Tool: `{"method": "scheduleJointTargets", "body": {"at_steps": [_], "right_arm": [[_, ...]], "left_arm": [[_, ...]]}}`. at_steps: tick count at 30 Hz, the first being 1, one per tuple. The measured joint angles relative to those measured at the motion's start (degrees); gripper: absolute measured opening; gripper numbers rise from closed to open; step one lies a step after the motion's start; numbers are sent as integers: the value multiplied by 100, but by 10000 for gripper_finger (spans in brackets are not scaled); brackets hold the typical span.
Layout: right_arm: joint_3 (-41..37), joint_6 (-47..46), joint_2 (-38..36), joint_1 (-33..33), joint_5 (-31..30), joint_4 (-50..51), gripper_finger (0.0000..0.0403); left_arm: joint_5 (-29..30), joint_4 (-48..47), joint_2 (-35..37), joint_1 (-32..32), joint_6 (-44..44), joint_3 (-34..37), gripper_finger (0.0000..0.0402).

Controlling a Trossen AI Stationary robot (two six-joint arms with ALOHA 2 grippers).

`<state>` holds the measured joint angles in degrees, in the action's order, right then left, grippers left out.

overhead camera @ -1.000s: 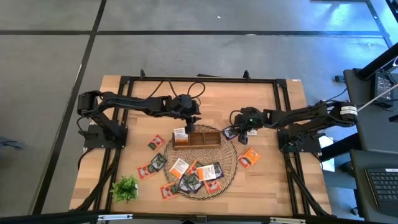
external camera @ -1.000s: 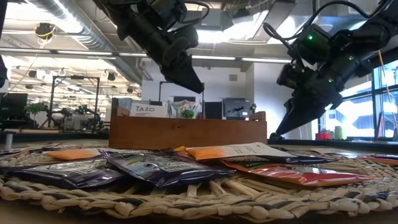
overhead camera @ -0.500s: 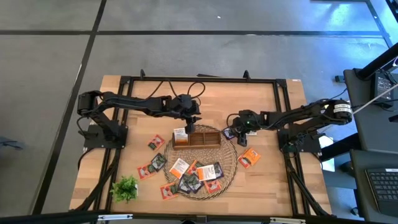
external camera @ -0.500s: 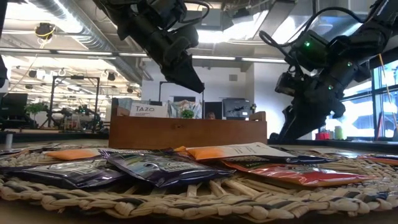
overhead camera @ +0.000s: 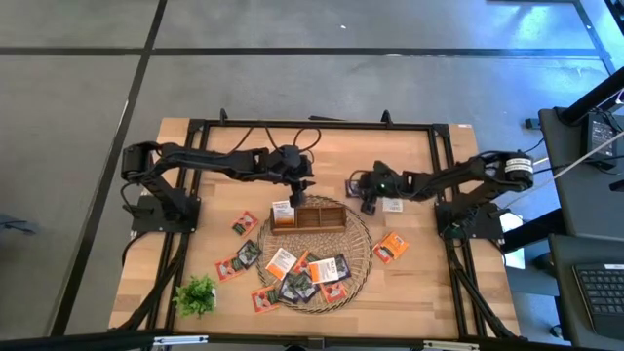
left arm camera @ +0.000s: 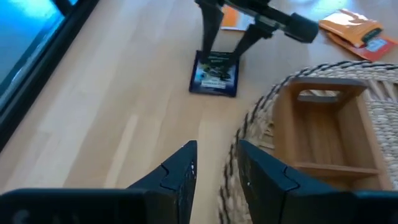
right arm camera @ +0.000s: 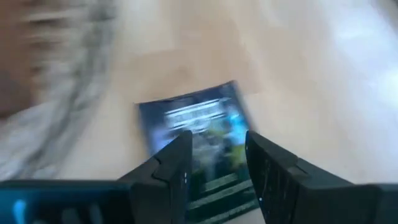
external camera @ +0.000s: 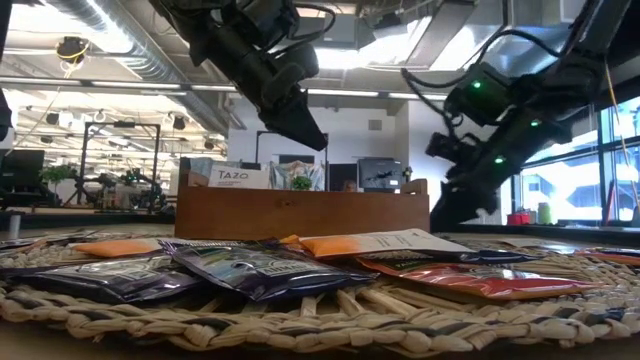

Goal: Pick & Place Tea
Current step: Put the violet tea bag into the middle slot of the wooden organizer

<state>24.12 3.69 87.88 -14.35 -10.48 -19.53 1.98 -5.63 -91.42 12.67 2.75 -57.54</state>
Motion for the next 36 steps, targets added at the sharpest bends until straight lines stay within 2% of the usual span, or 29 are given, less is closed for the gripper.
{"method": "scheduleJointTargets", "body": {"at_steps": [3, 6, 9, 12, 19, 27, 31, 36], "right_arm": [[210, 214, 316, -321, -7, -8, 151], [531, 457, 696, -593, 327, -91, 151], [942, 564, 1068, -759, 737, -100, 151], [1395, 589, 1399, -812, 897, -33, 151], [2355, 1168, 1961, -837, 907, 338, 151], [2525, 1012, 1519, -852, 905, 790, 151], [2525, 609, 1109, -921, 907, 1274, 151], [2525, -195, 782, -1037, 1058, 2112, 151]], "left_arm": [[-2, 159, -37, 161, 0, 0, 109], [-143, 397, -223, 325, -6, 1, 111], [-695, 786, -509, 405, -45, 0, 112], [-1158, 949, -849, 428, -48, -39, 109], [-596, 970, -1470, 435, -52, -335, 109], [255, 883, -1585, 462, -47, -396, 108], [200, 893, -1590, 542, -47, -396, 107], [7, 1339, -1904, 623, -114, -395, 111]]}}
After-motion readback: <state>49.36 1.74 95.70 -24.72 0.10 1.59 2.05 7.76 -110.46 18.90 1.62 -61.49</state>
